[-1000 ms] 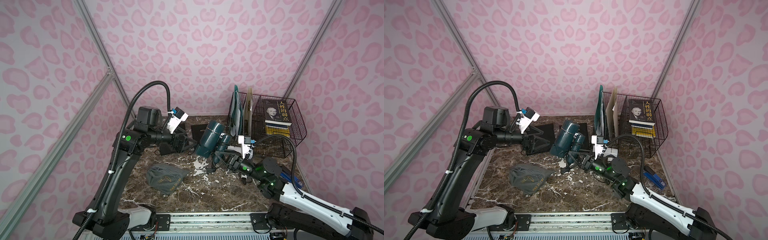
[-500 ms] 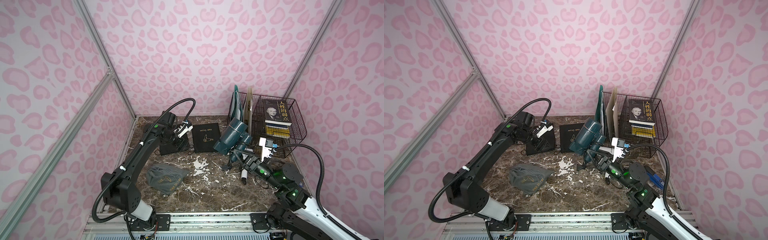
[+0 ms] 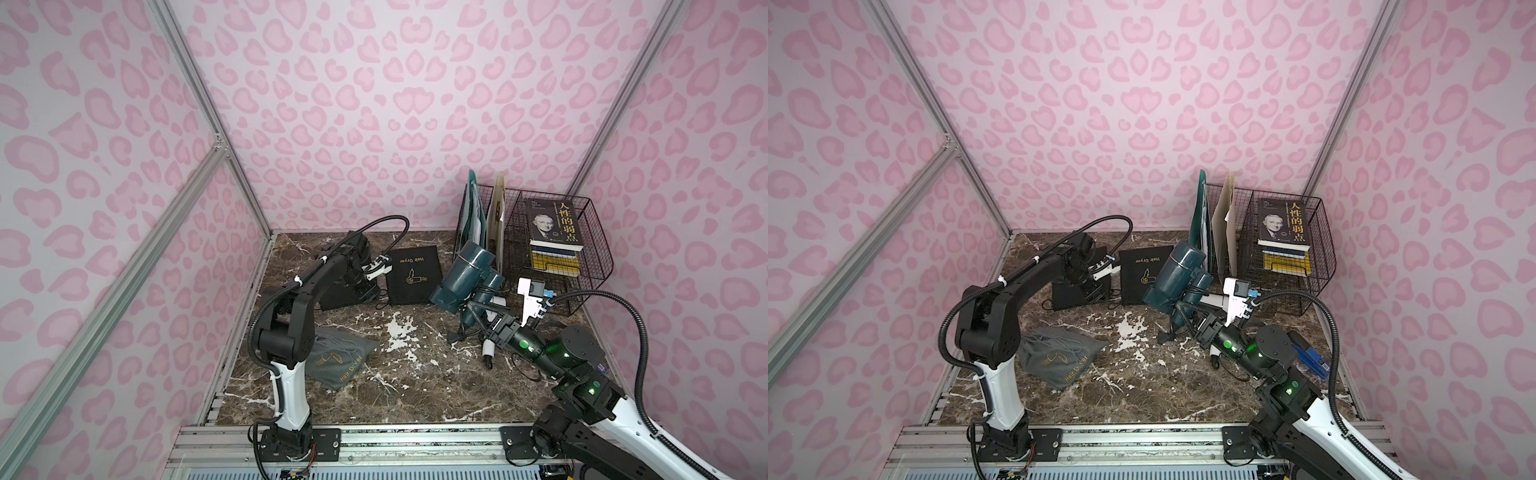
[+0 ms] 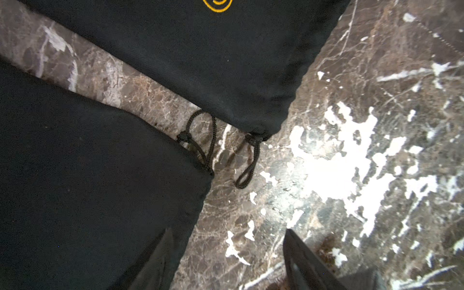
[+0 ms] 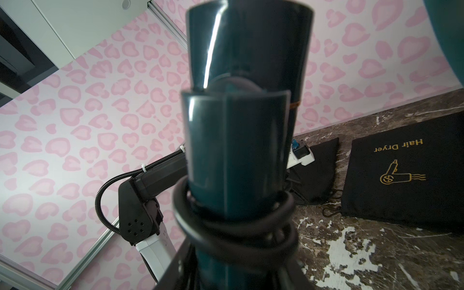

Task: Pack away hair dryers
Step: Pick up the drawstring bag from the center of the board.

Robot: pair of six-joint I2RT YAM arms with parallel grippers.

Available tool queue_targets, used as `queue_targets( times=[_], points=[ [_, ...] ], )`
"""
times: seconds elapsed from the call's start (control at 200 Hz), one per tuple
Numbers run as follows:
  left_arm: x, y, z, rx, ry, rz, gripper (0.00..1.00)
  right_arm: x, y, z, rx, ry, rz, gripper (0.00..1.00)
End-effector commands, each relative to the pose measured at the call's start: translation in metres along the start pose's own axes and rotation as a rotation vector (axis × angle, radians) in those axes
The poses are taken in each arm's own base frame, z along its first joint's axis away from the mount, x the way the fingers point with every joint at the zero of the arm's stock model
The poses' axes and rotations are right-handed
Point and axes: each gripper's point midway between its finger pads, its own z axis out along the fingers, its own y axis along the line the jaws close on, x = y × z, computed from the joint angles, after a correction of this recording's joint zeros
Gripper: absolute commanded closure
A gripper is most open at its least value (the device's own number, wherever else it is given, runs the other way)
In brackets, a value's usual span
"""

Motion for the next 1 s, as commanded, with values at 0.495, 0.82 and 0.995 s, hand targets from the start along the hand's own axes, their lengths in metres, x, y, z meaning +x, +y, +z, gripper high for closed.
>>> queue_targets(
  times=[0.495,0.82,0.995],
  points=[
    [0.012,0.040,0.037,-0.108,0.048,0.031,0.36,-0.018,0.010,0.000,-0.023,-0.067,-0.032,1.00],
    [0.013,0.039,0.044,-0.088,0.043,0.022,0.51,-0.022,0.010,-0.001,-0.019,-0.080,-0.038,1.00],
    [0.013,0.038,0.043,-0.085,0.044,0.037,0.80,-0.023,0.010,0.000,-0.019,-0.079,-0.041,1.00]
  ],
)
